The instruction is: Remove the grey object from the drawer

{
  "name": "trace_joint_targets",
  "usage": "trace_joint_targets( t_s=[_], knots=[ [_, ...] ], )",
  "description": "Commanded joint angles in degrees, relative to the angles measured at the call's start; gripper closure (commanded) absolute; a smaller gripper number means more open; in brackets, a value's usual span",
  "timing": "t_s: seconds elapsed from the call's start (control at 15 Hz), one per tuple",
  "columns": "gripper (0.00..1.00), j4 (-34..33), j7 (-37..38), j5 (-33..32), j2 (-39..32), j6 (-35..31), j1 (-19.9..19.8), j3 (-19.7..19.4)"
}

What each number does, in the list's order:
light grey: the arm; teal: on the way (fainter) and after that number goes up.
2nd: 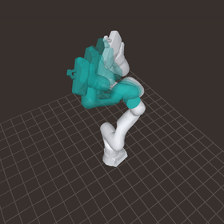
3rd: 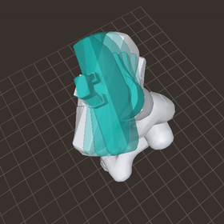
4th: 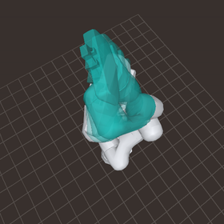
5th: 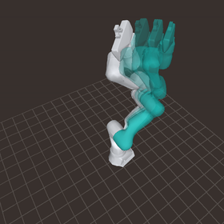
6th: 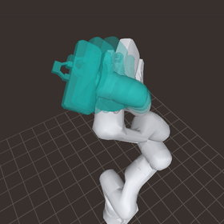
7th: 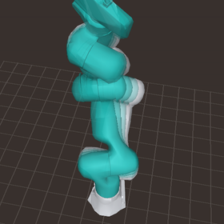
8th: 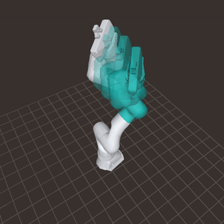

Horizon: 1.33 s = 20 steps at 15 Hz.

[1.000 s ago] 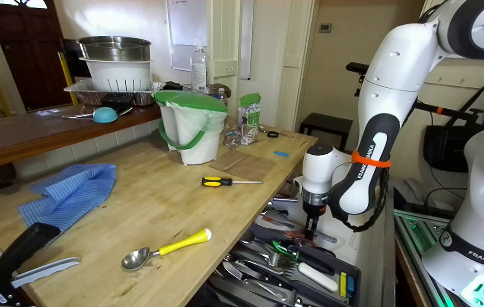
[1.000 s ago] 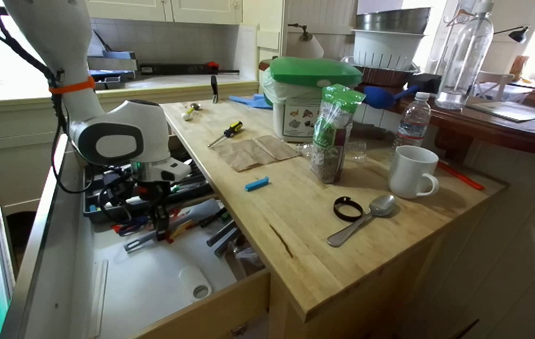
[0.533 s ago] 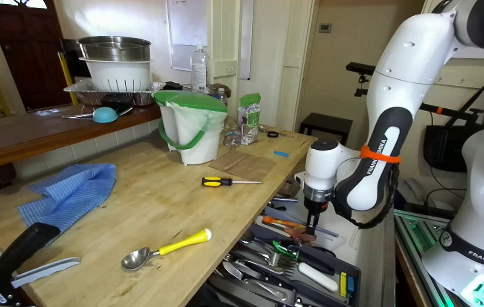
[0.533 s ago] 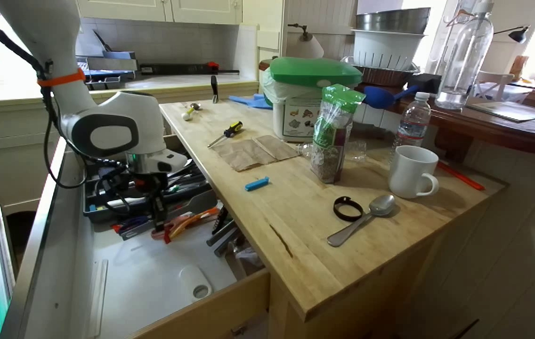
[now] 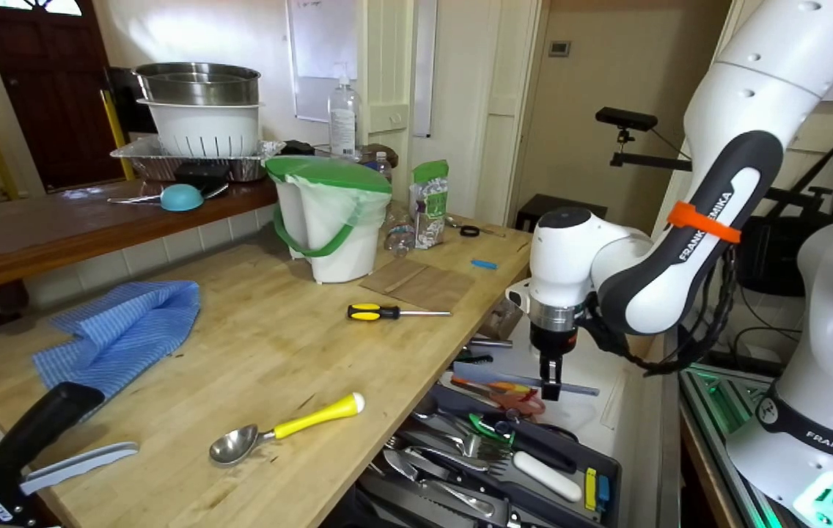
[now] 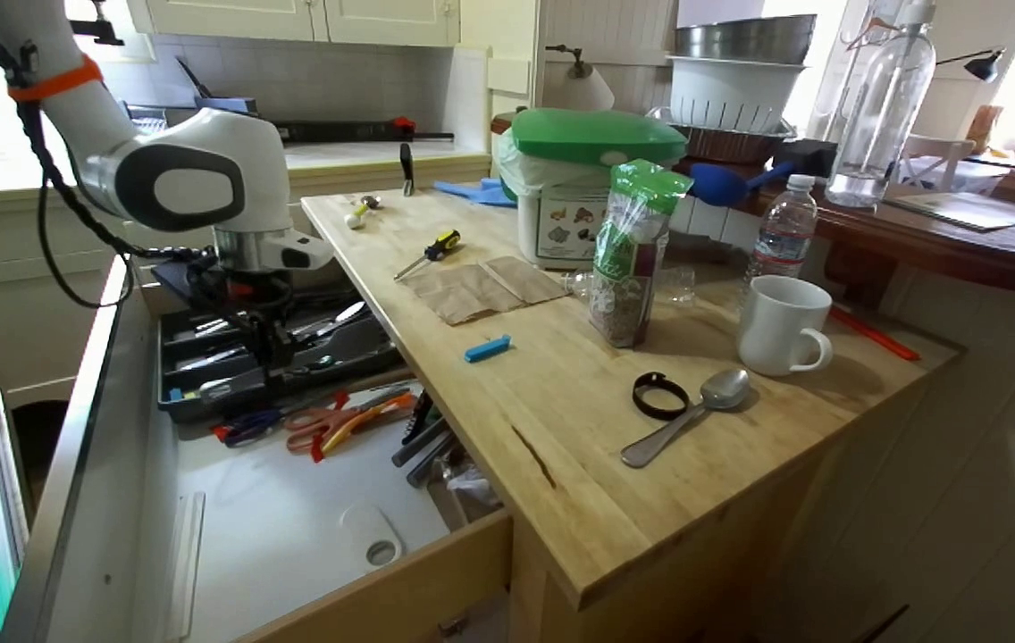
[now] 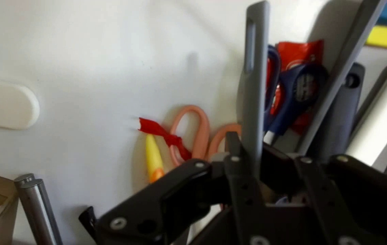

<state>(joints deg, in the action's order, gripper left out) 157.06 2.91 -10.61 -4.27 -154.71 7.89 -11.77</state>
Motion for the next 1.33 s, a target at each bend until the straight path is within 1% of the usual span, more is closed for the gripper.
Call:
trace_joint_targets(
  t_s=[0.0,0.13,0.2,0.27,0.33,0.53,0.6,0.73,0.87,1.0,1.2,1.27],
  knots=[
    [0.97,0.2,-14.3,3.8,8.3,12.0,-4.7,4.9],
    [0.97,0.1,-21.2,4.6,11.4,17.3,-5.5,5.8],
    [0.97,2.6,-24.1,3.9,14.4,18.7,-5.9,6.0],
    [0.97,2.3,-27.4,3.8,15.7,21.5,-6.0,6.0],
    [0.97,0.1,-31.1,4.3,15.3,24.5,-5.9,5.9],
    [0.97,0.0,-40.7,3.9,18.7,30.1,-5.2,5.5],
    [0.97,1.0,-42.6,3.1,20.5,30.9,-5.3,5.5],
    [0.97,0.0,-44.5,2.9,22.7,33.0,-5.6,5.5],
    [0.97,-1.7,-43.6,4.1,24.7,33.8,-5.9,5.2],
    [0.97,-3.9,-37.0,6.2,25.1,31.5,-6.5,5.5],
    [0.97,-9.9,-28.7,7.6,21.9,30.0,-6.5,6.5],
    [0.97,-11.4,-25.3,7.2,21.0,29.0,-6.6,7.0]
  ],
)
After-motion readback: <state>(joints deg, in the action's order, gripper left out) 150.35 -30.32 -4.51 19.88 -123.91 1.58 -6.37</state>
